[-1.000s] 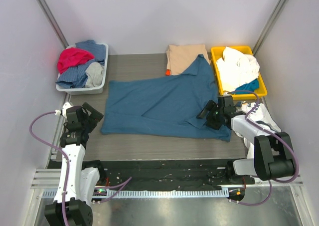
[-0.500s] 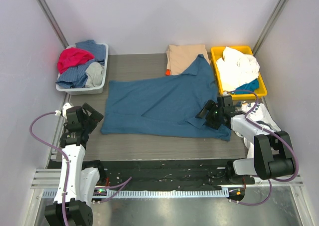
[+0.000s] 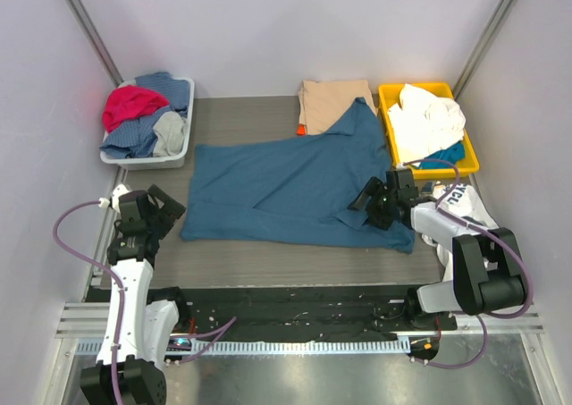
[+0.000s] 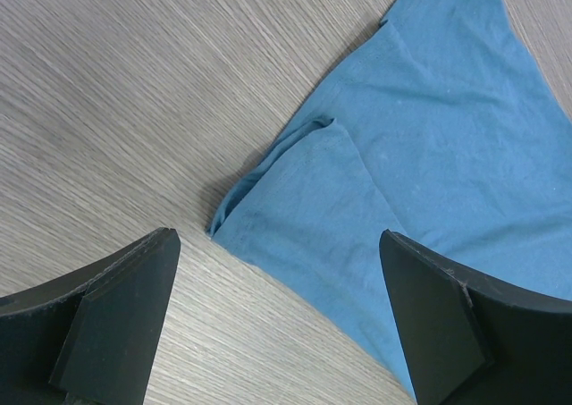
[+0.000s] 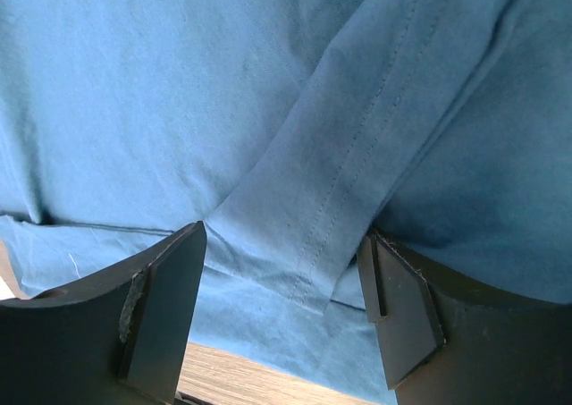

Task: Fold and stack the t-shirts
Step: Fold the tshirt

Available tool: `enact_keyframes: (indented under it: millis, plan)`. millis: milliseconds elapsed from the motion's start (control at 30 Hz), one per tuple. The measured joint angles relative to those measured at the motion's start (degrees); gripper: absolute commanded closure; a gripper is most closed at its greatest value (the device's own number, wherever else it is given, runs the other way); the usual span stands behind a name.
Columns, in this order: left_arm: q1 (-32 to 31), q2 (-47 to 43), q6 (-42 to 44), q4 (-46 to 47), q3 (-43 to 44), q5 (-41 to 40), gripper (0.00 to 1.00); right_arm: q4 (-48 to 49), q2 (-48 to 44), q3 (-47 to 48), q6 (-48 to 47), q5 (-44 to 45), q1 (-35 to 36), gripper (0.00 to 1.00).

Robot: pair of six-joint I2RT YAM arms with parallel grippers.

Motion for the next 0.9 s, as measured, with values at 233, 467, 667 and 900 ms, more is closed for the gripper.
enact_keyframes:
  millis: [233,467,667,900]
  plan:
    - [0.0,-0.3,0.0,-0.2,0.0,-0.2,0.0,0.6,1.7,1.1,0.4,-0.2,0.5,0.25]
    - [0.0,-0.7,0.0,-0.5,0.0,-0.5,0.0,1.0,3.5,5.2,0.7,-0.4,1.5,0.24]
    - [0.0,-1.0,0.1,-1.2,0.0,-0.5,0.0,4.5,9.2,9.9,1.7,-2.4,2.7,0.24]
    - [0.0,-1.9,0.2,-1.6,0.0,-0.7,0.0,12.0,15.8,14.3,3.5,-9.2,3.0,0.24]
